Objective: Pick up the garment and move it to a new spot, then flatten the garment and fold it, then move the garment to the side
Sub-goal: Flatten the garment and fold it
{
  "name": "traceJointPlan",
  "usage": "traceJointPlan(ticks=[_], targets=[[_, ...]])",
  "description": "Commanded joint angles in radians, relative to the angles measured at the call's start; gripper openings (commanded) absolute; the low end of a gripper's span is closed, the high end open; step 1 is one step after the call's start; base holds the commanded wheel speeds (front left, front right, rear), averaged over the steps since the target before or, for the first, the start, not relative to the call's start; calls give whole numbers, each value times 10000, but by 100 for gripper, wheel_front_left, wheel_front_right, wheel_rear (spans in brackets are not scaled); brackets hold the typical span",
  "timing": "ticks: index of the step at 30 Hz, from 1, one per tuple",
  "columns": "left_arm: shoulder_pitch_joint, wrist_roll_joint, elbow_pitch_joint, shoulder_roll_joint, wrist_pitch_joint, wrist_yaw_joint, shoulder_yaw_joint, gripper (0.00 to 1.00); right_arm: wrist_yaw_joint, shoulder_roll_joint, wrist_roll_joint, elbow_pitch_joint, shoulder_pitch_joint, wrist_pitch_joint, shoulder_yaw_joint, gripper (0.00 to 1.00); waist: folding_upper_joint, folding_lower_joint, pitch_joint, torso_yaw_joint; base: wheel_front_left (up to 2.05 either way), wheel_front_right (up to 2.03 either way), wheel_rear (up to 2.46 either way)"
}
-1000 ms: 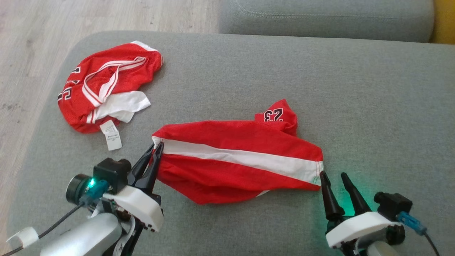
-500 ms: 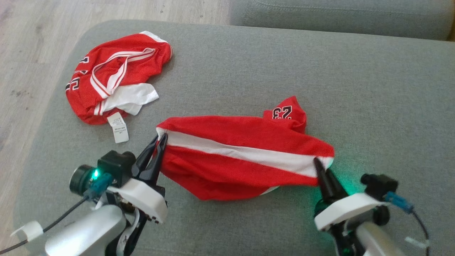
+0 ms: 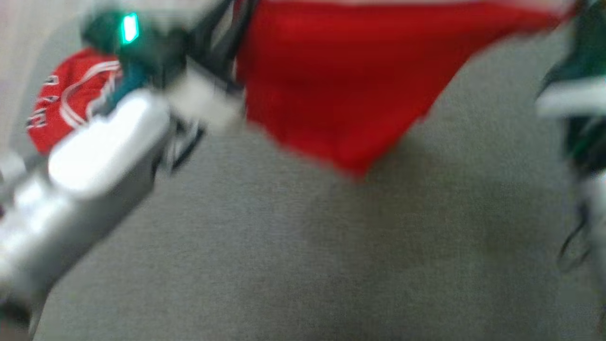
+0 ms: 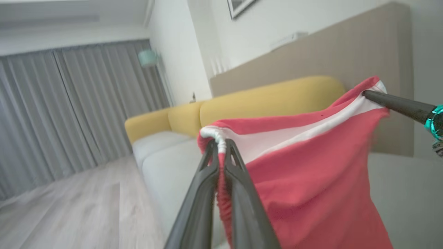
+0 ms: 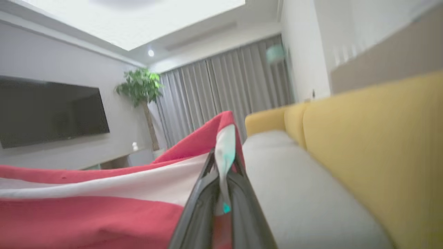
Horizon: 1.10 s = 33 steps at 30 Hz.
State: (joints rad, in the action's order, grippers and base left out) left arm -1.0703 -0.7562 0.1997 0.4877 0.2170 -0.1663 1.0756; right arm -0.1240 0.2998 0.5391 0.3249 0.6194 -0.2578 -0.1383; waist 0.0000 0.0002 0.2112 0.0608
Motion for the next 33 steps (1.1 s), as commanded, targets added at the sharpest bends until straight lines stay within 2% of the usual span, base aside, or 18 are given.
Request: traceJointPlan(ticks=[1,4,6,9,11,17,20,21,29,30,31,33], targets=[[-1258,209,347,-245,195,178,-777,0,-67,457,-177,-448,1054,-40,266,0,0,-2,630,-530,0,0,0],[-2462,228,1337,-1228,377,732,-1307,0,-67,879,-486,-639,2391,-40,859,0,0,-2,949,-826,0,0,0],[-2938,143,1765,-1668,425,1136,-1709,0,-67,1045,-674,-760,2940,-40,1066,0,0,-2,1121,-1027,0,0,0],[-3055,354,2144,-2024,441,1625,-2088,0,-67,1210,-997,-867,3094,-40,1319,0,0,-2,1315,-1192,0,0,0],[-2607,543,2296,-2150,443,1934,-2191,0,-67,1109,-1274,-935,2615,-40,1420,0,0,-2,1425,-1251,0,0,0],[215,1071,2493,-2467,446,2490,-2594,0,-67,360,-1594,-713,-206,-40,1653,0,0,-2,1607,-1189,0,0,0],[2084,1527,2321,-2590,446,2569,-2883,0,-67,-53,-1554,-616,-1747,-40,1651,0,0,-2,1550,-1153,0,0,0],[2084,1527,2321,-2590,446,2569,-2883,0,-67,-53,-1554,-616,-1747,-40,1651,0,0,-2,1550,-1153,0,0,0],[6562,3006,1187,-2708,447,2596,-3671,0,-67,-644,-1877,-860,-5289,-40,1452,0,0,-2,968,-1115,0,0,0],[6916,3126,1095,-2745,447,2606,-3791,0,-67,-745,-1778,-840,-5554,-40,1415,19,0,-2,910,-1107,0,0,0],[7199,3251,1027,-2774,447,2616,-3912,0,-67,-828,-1691,-802,-5769,-39,1394,96,0,-2,857,-1106,0,0,0],[7593,3494,945,-2844,447,2644,-4142,0,-67,-919,-1524,-776,-6088,-35,1355,100,0,-2,752,-1080,0,0,0]])
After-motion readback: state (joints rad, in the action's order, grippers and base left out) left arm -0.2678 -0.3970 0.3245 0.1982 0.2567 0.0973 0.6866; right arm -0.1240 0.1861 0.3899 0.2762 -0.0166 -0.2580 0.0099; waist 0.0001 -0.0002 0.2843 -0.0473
